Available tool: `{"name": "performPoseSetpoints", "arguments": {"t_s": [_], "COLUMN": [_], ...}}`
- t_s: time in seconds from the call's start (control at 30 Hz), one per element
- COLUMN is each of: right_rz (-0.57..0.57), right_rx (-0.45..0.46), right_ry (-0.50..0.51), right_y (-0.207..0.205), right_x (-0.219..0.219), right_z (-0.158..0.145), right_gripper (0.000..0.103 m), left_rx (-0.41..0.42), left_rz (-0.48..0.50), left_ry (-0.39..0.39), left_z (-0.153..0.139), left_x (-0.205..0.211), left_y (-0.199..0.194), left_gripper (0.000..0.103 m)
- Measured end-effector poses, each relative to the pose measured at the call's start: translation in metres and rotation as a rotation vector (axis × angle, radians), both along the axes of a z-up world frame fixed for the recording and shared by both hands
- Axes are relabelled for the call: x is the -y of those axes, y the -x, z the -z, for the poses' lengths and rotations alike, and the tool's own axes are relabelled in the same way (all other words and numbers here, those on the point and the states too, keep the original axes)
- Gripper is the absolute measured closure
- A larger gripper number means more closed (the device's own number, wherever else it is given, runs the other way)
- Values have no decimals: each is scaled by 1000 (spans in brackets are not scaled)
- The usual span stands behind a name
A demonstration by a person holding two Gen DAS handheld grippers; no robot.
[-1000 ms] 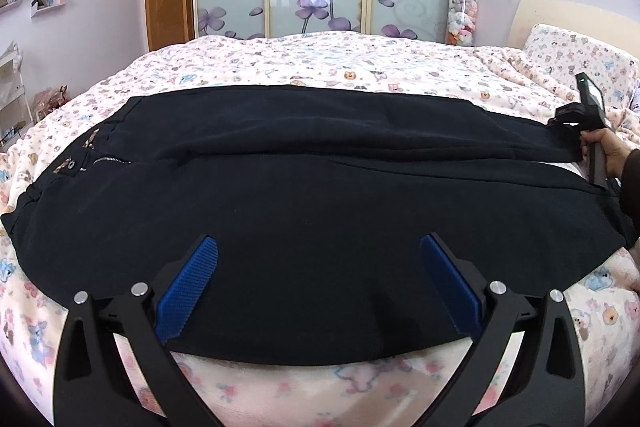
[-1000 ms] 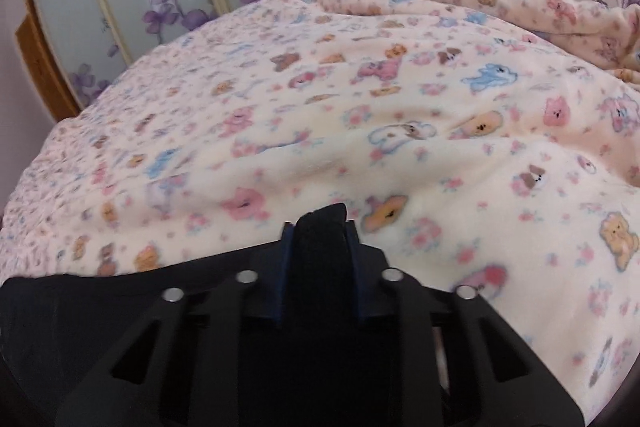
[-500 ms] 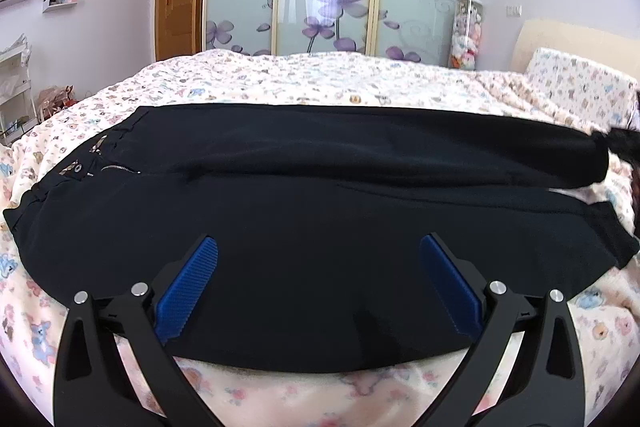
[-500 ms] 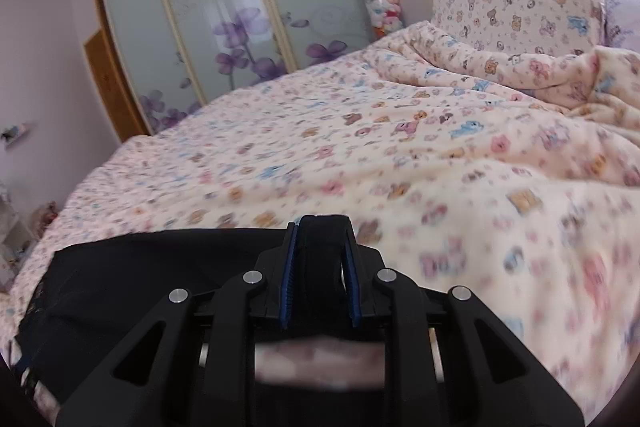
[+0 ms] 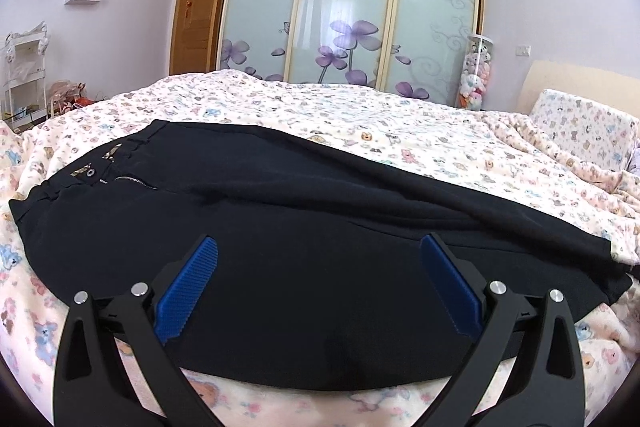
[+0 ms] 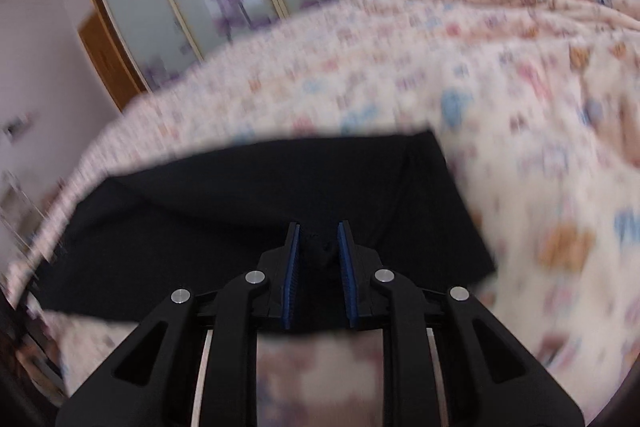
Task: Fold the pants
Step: 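Lift the held hem and fold that leg over the other leg with the right gripper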
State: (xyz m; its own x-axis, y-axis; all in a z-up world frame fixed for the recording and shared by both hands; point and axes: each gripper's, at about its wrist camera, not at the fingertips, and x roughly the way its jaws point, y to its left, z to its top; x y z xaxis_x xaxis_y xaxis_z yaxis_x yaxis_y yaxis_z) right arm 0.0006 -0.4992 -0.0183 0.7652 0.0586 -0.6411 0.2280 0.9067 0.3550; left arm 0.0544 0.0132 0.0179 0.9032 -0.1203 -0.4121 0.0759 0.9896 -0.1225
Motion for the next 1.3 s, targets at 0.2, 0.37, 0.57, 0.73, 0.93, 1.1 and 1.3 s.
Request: {"name": "performPoseSetpoints", "arguments": {"t_s": [0.2, 0.37, 0.57, 0.73, 0.93, 1.1, 1.3], "right_rz": [52, 147, 187, 280, 416, 466, 475], "right_rx": [-117, -127, -79, -58, -69, -5, 213], "right_ry": [-79, -348, -537, -617, -686, -634, -559], "right_y": [12, 30, 26, 16, 6, -1, 36], "right_x": [-5, 5, -10, -9, -2, 7, 22], "right_z": [6, 8, 9, 17, 40, 41, 5], "right_gripper": [82, 82, 47, 55, 56, 94, 96], "left_rx": [-4, -36, -40, -40, -48, -64, -61], "left_rz": [-1, 20, 25, 32, 48, 59, 46], "left_ry": [12, 26, 32, 17, 27, 37, 71], "left_z": [-1, 0, 0, 0, 0, 3, 2], "left_x": [-4, -4, -4, -1, 1, 0, -6], "left_y": [0, -4, -4, -4, -5, -8, -7], "left_gripper": [2, 2, 2, 2, 2, 2, 2]}}
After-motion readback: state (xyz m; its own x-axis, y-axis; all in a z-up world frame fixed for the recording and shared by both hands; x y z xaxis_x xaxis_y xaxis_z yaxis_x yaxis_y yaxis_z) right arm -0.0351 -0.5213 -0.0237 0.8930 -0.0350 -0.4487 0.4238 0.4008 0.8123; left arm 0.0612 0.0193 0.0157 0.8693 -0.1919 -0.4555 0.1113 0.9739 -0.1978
